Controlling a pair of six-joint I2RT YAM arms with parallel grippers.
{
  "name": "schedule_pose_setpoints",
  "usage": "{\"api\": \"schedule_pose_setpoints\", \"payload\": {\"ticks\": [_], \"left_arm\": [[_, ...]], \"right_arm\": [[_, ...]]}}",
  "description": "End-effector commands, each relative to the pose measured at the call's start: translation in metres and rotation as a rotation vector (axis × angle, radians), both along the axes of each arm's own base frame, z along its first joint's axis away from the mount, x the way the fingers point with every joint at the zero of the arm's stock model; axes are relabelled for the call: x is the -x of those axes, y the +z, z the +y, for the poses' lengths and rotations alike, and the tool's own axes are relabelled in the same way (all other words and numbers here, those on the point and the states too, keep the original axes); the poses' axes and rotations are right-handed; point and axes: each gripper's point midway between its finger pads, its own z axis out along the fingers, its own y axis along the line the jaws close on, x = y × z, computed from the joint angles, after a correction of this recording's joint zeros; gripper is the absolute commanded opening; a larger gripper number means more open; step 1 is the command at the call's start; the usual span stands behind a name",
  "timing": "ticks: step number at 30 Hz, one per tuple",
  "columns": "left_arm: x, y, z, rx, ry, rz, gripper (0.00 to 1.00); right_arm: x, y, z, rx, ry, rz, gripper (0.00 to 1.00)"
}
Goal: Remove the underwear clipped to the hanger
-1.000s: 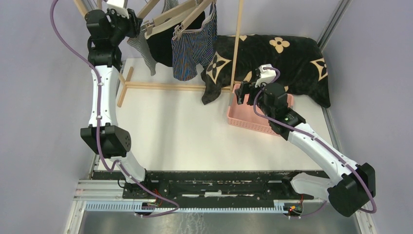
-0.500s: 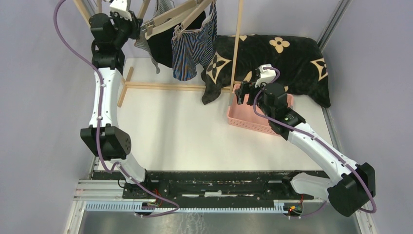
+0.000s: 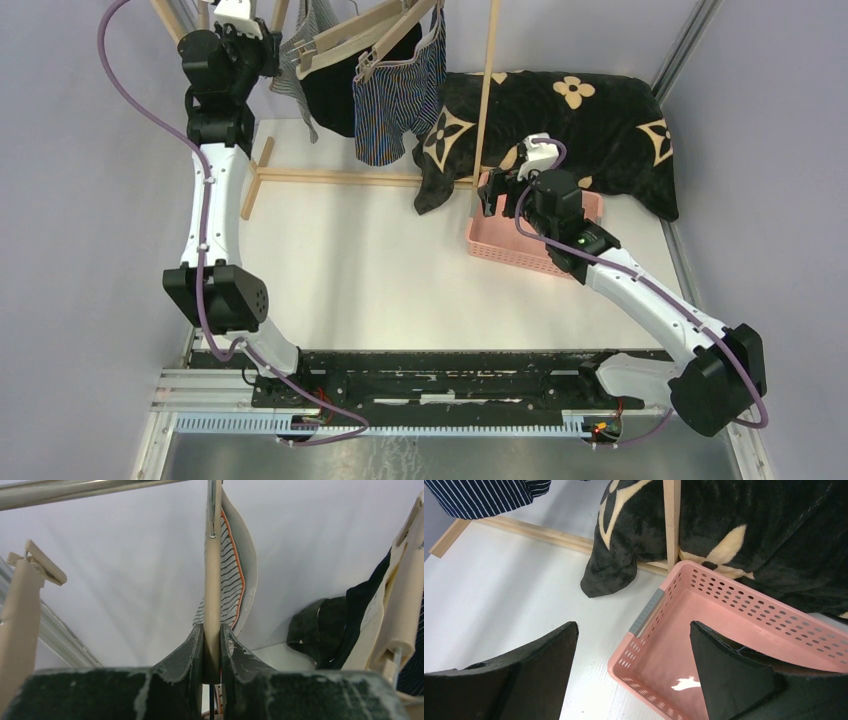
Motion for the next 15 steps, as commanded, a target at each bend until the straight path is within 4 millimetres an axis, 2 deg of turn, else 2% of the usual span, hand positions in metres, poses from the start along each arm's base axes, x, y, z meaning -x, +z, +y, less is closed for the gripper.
{"api": "schedule_pose_setpoints", "payload": {"ticks": [1, 7, 15], "left_arm": [[0.041, 0.082, 0.002, 0.042, 0.032, -0.241, 0.07], [0.051, 0.083, 0.006, 0.030, 0.061, -0.253, 0.07], [0.059, 0.042, 0.018, -0.026, 0.132, -0.138, 0.07]], "right_arm": [[-0.005, 0.013, 0.007, -0.030, 0.011, -0.039, 0.91], [-0.006, 0.012, 0.009, -0.027, 0.019, -0.034, 0.91], [-0.008, 0.014, 0.002, -0.005, -0.011, -0.047, 0.91]]}}
